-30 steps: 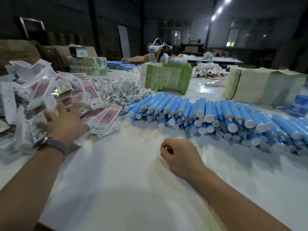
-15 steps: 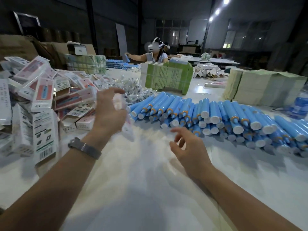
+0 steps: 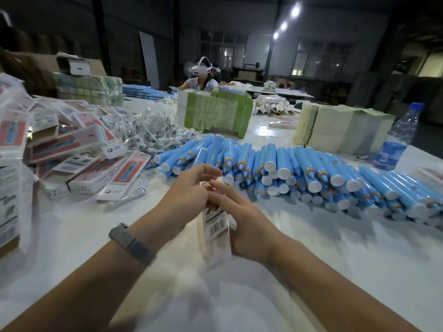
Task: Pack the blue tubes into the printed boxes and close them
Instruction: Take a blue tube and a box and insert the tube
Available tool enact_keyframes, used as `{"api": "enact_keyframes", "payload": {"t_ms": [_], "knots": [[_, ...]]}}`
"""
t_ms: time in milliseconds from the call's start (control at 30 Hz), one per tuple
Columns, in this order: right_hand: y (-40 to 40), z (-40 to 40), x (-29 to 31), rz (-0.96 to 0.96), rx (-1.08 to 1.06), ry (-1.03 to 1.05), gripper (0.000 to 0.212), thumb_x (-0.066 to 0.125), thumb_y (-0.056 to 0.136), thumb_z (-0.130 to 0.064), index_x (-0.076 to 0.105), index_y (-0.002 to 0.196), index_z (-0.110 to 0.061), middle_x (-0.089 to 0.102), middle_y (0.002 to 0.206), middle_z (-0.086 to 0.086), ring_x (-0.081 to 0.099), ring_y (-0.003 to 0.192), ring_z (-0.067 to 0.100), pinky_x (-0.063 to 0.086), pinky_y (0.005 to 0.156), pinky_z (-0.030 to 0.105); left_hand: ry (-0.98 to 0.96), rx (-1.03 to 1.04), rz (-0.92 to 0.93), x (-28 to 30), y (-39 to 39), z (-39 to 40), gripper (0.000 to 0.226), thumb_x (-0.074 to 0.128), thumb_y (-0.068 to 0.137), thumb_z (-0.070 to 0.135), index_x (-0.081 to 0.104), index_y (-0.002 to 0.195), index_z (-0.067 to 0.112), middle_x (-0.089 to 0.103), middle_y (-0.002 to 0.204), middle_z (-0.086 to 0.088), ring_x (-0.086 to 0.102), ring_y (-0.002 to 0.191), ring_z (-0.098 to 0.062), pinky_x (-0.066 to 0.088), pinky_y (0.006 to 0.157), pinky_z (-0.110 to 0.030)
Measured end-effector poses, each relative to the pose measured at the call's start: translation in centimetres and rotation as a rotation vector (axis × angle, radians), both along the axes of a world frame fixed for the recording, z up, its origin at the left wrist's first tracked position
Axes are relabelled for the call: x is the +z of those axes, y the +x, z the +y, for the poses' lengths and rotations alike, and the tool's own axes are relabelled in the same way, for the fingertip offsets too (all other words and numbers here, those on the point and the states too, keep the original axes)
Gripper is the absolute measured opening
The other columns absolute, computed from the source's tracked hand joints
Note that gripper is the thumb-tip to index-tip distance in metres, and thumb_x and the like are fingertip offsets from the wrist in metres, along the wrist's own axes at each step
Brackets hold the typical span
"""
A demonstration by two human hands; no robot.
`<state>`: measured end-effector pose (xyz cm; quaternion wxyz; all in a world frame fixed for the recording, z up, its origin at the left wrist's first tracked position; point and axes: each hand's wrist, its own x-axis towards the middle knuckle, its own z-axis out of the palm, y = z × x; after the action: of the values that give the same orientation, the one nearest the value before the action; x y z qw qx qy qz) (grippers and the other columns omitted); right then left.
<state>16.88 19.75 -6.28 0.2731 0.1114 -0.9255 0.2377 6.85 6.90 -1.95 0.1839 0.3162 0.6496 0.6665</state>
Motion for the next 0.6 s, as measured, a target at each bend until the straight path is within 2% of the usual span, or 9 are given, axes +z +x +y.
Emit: {"api": "enact_keyframes", "payload": {"t_ms": [67, 133, 200, 267, 333, 400, 467, 500, 600], "knots": [[0.1, -0.3, 0.4, 0.049, -0.008, -0.121, 0.069, 0.082, 0.068, -0.005, 0.059, 0.133, -0.016, 0.051, 0.144, 0.001, 0.052, 0.13, 0.013, 0.047, 0.097, 0.026, 0.023, -0.066, 0.103, -0.1, 0.1, -0.6, 0.061, 0.037, 0.078, -0.028, 0.067, 0.1, 0.02, 0.07, 0.1, -0.001, 0.07, 0.077, -0.006, 0.054, 0.062, -0.019], [0.4, -0.5, 1.0, 0.047, -0.08, -0.302, 0.058, 0.081, 0.065, -0.029, 0.061, 0.12, -0.029, 0.064, 0.122, -0.009, 0.063, 0.1, 0.01, 0.049, 0.077, 0.025, -0.02, -0.146, 0.308, 0.2, -0.2, -1.3, 0.071, 0.039, 0.074, -0.031, 0.068, 0.103, 0.027, 0.072, 0.099, 0.009, 0.07, 0.096, -0.007, 0.055, 0.072, -0.022], [0.5, -0.6, 1.6, 0.034, -0.142, -0.405, 0.049, 0.079, 0.061, -0.048, 0.06, 0.105, -0.04, 0.067, 0.101, -0.012, 0.06, 0.079, 0.012, 0.05, 0.067, 0.029, -0.013, -0.228, 0.433, 0.4, -0.6, -1.9, 0.074, 0.045, 0.074, -0.035, 0.069, 0.108, 0.026, 0.073, 0.106, 0.005, 0.067, 0.107, -0.013, 0.055, 0.08, -0.027], [0.7, -0.7, 2.0, 0.031, -0.112, -0.522, 0.039, 0.086, 0.063, -0.041, 0.061, 0.094, -0.035, 0.066, 0.081, -0.011, 0.057, 0.068, 0.012, 0.052, 0.065, 0.033, 0.062, -0.316, 0.375, 0.5, -0.9, -2.6, 0.059, 0.055, 0.08, -0.032, 0.068, 0.116, 0.013, 0.073, 0.112, -0.006, 0.068, 0.107, -0.017, 0.054, 0.084, -0.026], [0.6, -0.5, 2.3, 0.041, -0.046, -0.662, 0.029, 0.086, 0.072, -0.016, 0.064, 0.087, -0.026, 0.059, 0.065, -0.013, 0.054, 0.061, 0.008, 0.051, 0.059, 0.027, 0.088, -0.429, 0.281, 0.5, -1.2, -3.1, 0.058, 0.058, 0.081, -0.028, 0.062, 0.124, 0.011, 0.072, 0.119, -0.004, 0.067, 0.111, -0.013, 0.053, 0.086, -0.023], [0.5, -0.3, 2.5, 0.05, -0.038, -0.775, 0.026, 0.081, 0.077, -0.007, 0.067, 0.081, -0.029, 0.061, 0.064, -0.008, 0.054, 0.059, 0.006, 0.047, 0.058, 0.018, 0.064, -0.571, 0.261, 0.4, -1.5, -3.5, 0.066, 0.07, 0.079, -0.012, 0.052, 0.134, 0.02, 0.066, 0.132, 0.01, 0.06, 0.124, -0.007, 0.051, 0.094, -0.023], [0.4, -0.4, 2.5, 0.048, -0.048, -0.888, 0.022, 0.078, 0.079, -0.015, 0.068, 0.078, -0.034, 0.065, 0.072, 0.012, 0.056, 0.06, 0.011, 0.047, 0.059, 0.022, 0.005, -0.614, 0.386, 0.1, -1.7, -3.3, 0.084, 0.084, 0.076, 0.014, 0.038, 0.144, 0.033, 0.055, 0.142, 0.018, 0.05, 0.135, -0.008, 0.047, 0.105, -0.029], [0.3, -0.5, 2.5, 0.04, -0.038, -0.942, 0.016, 0.076, 0.079, -0.019, 0.068, 0.079, -0.033, 0.066, 0.075, 0.015, 0.057, 0.061, 0.014, 0.049, 0.059, 0.024, -0.016, -0.566, 0.456, -0.3, -1.7, -3.0, 0.086, 0.087, 0.073, 0.023, 0.039, 0.142, 0.039, 0.054, 0.141, 0.02, 0.051, 0.134, -0.009, 0.047, 0.106, -0.033], [-0.2, -0.5, 2.4, -0.001, 0.022, -1.06, 0.002, 0.07, 0.082, -0.023, 0.071, 0.083, -0.024, 0.069, 0.079, 0.002, 0.062, 0.067, 0.017, 0.052, 0.059, 0.03, 0.046, -0.264, 0.506, -0.8, -1.4, -2.2, 0.061, 0.09, 0.067, 0.034, 0.057, 0.117, 0.044, 0.065, 0.118, 0.017, 0.065, 0.11, -0.008, 0.055, 0.094, -0.04]]}}
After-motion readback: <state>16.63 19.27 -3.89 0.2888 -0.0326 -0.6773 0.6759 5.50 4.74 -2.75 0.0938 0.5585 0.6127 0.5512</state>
